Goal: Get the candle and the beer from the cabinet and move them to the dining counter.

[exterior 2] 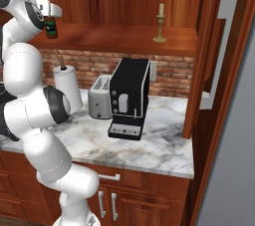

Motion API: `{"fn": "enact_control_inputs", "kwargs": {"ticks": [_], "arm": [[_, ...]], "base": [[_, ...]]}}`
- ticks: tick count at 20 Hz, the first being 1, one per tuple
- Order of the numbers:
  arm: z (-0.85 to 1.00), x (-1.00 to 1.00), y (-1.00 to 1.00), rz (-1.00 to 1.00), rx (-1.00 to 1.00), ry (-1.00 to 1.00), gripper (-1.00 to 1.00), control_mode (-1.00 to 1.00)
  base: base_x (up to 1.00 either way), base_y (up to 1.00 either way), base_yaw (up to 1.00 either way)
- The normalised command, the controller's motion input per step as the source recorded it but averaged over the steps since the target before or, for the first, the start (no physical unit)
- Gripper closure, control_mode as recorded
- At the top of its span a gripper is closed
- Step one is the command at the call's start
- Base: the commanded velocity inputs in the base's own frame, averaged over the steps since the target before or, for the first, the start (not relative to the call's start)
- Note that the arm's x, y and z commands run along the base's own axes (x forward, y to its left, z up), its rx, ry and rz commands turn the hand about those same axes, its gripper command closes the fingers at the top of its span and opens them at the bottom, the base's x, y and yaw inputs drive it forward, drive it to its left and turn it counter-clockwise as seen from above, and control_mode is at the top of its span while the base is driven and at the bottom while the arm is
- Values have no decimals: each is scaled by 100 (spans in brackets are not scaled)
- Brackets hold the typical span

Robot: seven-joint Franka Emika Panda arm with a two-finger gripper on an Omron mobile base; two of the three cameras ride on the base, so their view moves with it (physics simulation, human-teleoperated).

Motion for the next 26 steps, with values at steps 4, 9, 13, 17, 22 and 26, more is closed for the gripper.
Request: {"fn": "enact_control_inputs", "kwargs": {"ticks": [4,9,13,17,22,26], "arm": [[-5,6,0,0,0,0,-100,-100],[-8,3,0,0,0,0,-100,-100],[-9,2,0,0,0,0,-100,-100],[-10,4,0,0,0,0,-100,-100],[-11,6,0,0,0,0,-100,-100],[-11,9,0,0,0,0,-100,-100]], "base": [[0,0,0],[0,0,0],[0,0,0],[0,0,0],[0,0,0],[0,0,0]]}}
